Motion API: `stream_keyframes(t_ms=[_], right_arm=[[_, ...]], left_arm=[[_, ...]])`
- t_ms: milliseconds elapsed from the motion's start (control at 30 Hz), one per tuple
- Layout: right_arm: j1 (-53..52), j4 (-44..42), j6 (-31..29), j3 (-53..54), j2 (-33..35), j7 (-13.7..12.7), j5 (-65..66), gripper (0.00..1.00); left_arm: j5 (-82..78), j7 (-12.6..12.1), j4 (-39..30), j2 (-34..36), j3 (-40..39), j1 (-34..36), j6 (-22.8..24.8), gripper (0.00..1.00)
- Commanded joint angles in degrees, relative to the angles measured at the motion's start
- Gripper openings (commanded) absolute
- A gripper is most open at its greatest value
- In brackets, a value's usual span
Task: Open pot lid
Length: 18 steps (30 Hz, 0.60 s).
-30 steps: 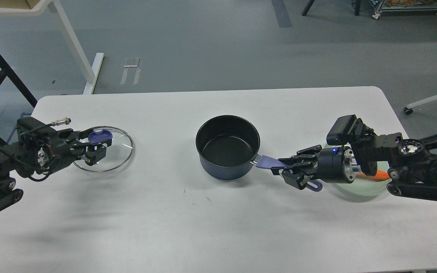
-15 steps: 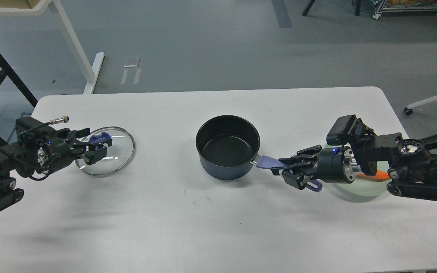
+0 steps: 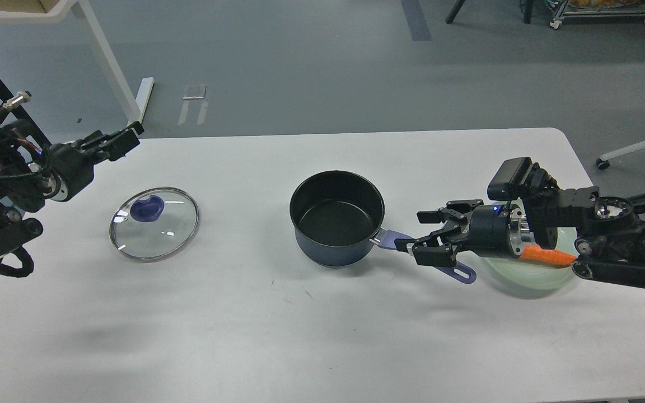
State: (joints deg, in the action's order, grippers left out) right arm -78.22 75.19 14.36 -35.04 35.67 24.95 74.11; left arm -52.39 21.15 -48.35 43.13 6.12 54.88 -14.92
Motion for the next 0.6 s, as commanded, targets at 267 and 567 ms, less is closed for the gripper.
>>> stream_keyframes(t_ms=[267, 567], right_arm=[[12.9, -5.6, 0.2, 34.6, 6.2, -0.3, -17.7, 0.99], [20.9, -15.8, 0.3, 49.7, 1.7, -0.3, -43.0, 1.0]], left_arm=[[32.9, 0.0, 0.5, -6.0, -3.5, 2.8, 1.5, 0.99], [54.3, 0.1, 7.3, -15.7, -13.8, 1.9, 10.9, 0.99]])
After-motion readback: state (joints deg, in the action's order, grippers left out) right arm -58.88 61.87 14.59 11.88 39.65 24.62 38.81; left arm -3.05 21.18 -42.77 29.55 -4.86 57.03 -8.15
